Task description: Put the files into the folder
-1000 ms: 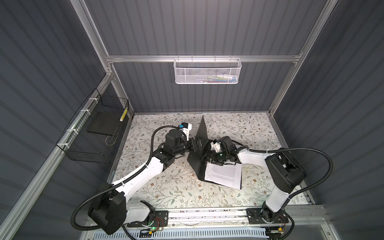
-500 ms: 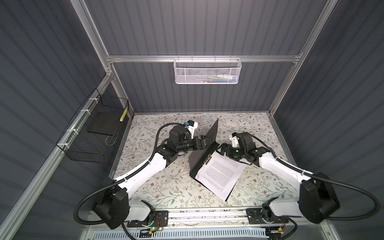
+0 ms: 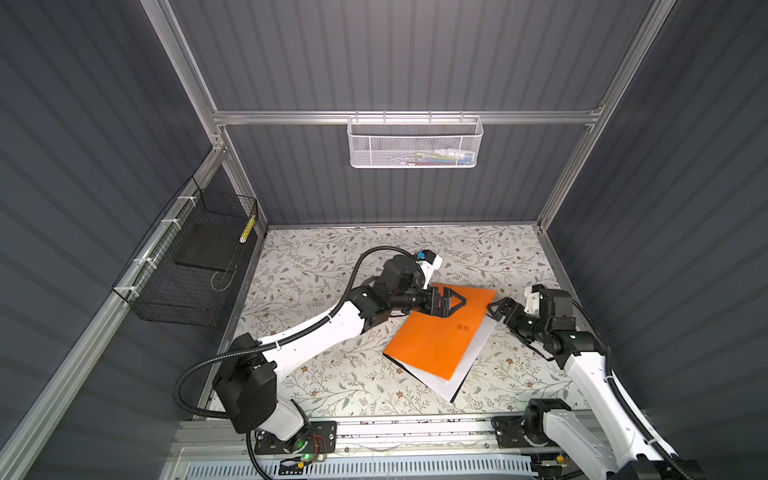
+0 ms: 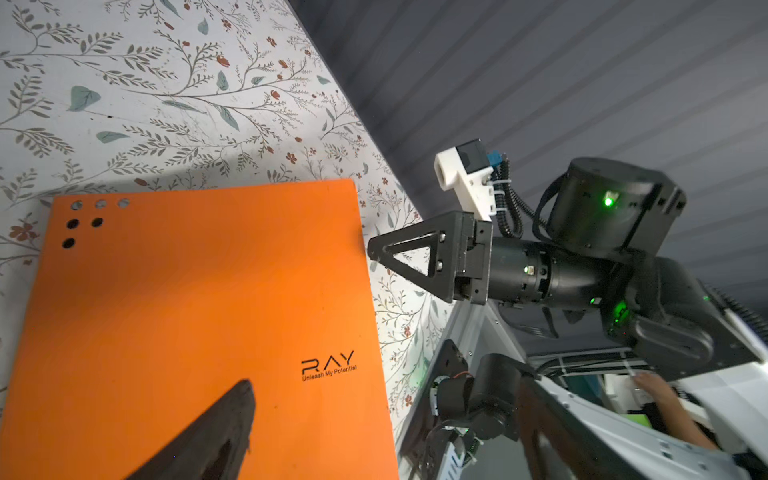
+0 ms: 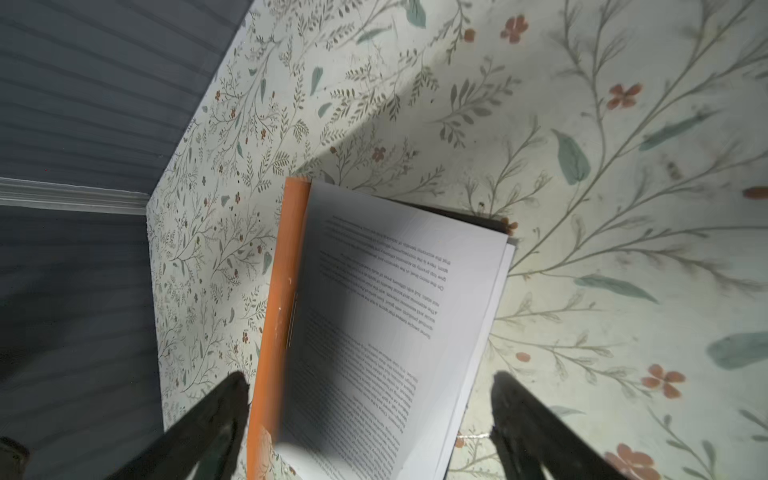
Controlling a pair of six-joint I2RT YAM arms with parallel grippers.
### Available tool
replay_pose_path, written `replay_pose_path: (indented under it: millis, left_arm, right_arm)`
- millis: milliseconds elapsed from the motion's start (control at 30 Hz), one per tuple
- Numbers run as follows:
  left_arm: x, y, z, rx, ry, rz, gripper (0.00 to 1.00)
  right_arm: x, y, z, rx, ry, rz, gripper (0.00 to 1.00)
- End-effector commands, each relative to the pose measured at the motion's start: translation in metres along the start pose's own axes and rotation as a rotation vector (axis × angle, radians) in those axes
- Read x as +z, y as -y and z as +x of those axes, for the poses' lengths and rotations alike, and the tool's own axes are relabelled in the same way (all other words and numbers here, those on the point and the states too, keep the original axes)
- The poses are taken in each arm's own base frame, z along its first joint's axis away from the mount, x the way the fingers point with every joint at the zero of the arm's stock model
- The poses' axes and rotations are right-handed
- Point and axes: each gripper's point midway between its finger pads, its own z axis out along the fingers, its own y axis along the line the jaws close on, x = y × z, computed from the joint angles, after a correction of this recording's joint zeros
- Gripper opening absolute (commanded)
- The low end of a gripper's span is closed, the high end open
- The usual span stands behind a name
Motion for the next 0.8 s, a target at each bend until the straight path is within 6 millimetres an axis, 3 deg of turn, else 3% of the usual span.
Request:
replay_pose_path:
  millis: [0,133,200,267,367,467,567,633,767]
  left_arm:
    - [-0.006,-0.023,-0.002,0.04,-0.004,-0.225,1.0]
    - [-0.062,-0.073,-0.018,0.102,0.092,-0.591,1.0]
    - [-0.101,-0.104,-0.027,0.143,0.143,-0.773,1.0]
    - [-0.153,-0.15,-0.033,0.124,0.219,-0.948,1.0]
    - [-0.233,-0.209,-0.031,0.105,0.39,-1.189,1.0]
    - [-0.29,-0.239,-0.016,0.14,0.51,-1.405,1.0]
    - [-0.316,-0.266,0.005,0.173,0.556,-1.556,1.0]
    - [-0.326,-0.286,0.02,0.168,0.592,-1.616,1.0]
    - [-0.316,-0.32,0.039,0.176,0.612,-1.592,1.0]
  right_arm:
    - [0.009,0.001,0.022,0.024,-0.111,-0.044,0.92]
    - [0.001,0.011,0.02,0.008,-0.05,0.0,0.92]
    - [-0.002,0.015,0.018,-0.024,-0.027,0.021,0.93]
    - [-0.005,0.014,0.008,-0.08,0.013,0.039,0.94]
    - [-0.017,0.017,-0.029,-0.183,0.157,0.137,0.98]
    - [-0.032,0.018,-0.066,-0.279,0.314,0.233,0.99]
    - [-0.039,0.033,-0.099,-0.374,0.505,0.348,0.99]
    - [-0.04,0.04,-0.111,-0.447,0.6,0.386,0.99]
    - [-0.036,0.046,-0.122,-0.534,0.816,0.353,0.99]
